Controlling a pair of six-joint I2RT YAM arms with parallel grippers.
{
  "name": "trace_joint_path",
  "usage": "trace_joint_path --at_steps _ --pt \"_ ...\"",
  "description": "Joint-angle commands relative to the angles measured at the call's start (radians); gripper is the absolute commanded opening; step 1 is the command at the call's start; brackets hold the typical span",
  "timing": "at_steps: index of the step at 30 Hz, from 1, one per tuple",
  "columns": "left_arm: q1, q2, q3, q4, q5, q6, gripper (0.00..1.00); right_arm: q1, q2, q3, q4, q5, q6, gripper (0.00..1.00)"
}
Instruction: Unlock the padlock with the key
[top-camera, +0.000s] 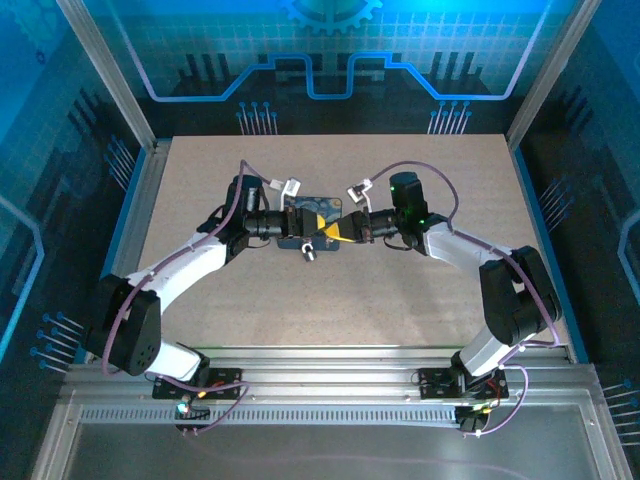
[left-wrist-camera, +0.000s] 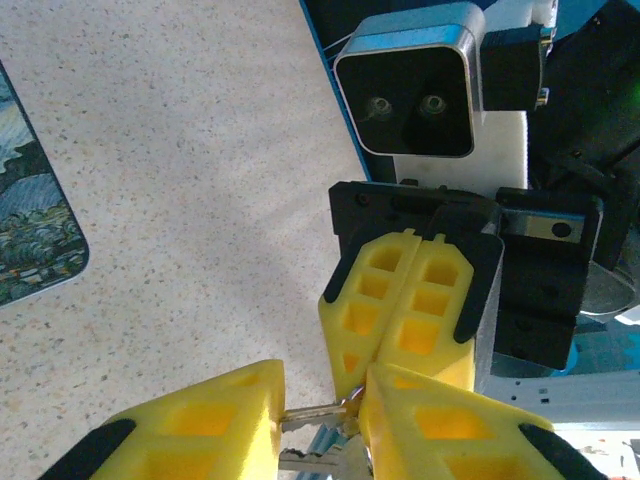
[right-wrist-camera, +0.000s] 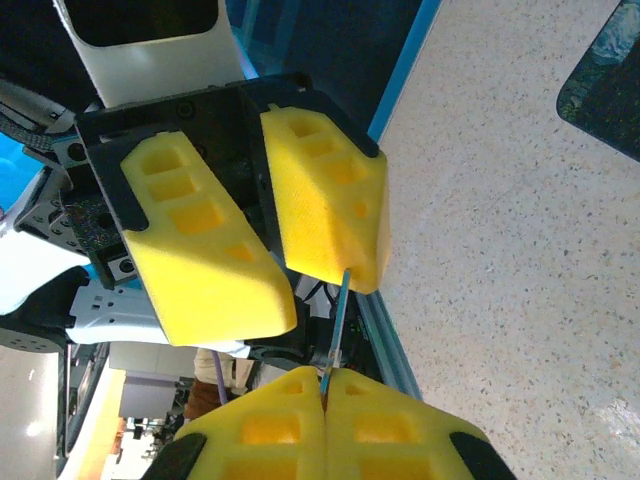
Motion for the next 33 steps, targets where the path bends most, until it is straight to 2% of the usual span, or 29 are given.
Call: trace_joint_path --at_steps 1,8,11,15,16,20,23,26,30,33 --pt "-0.002 0.008 -0.016 0.091 0.076 -0.03 0.27 0.018 0.021 0.023 0.04 -0.01 0.022 0.0" --pt "-0.001 0.02 -0.015 0.144 0.096 -0.068 0.14 0.018 0.025 0.019 0.048 -0.005 0.031 0.0" --pt "0.001 0.018 -0.021 0.155 0.099 -0.077 0.11 0.018 0.023 0.019 0.048 -0.003 0.033 0.0" --pt "0.006 0.017 -0.026 0.169 0.1 -0.091 0.0 0.013 0.023 0.017 0.048 0.008 0.037 0.01" --pt "0.007 0.017 -0.027 0.169 0.098 -0.094 0.0 0.012 0.023 0.016 0.049 0.011 0.04 0.02" --pt "0.017 0.014 -0.032 0.16 0.053 -0.108 0.0 -0.002 0.013 0.001 0.048 0.029 0.062 0.07" --pt "0.019 0.009 -0.038 0.169 0.001 -0.127 0.0 -0.01 0.002 -0.003 0.046 0.046 0.083 0.23" --pt "0.024 0.004 -0.053 0.213 -0.045 -0.168 0.0 -0.014 -0.014 -0.021 0.048 0.076 0.109 0.31" --pt "0.032 0.014 -0.075 0.302 -0.067 -0.234 0.0 -0.02 -0.042 -0.053 0.107 0.15 0.174 0.39" --pt "0.033 0.022 -0.079 0.306 -0.082 -0.245 0.0 -0.037 -0.087 -0.081 0.13 0.219 0.196 0.41"
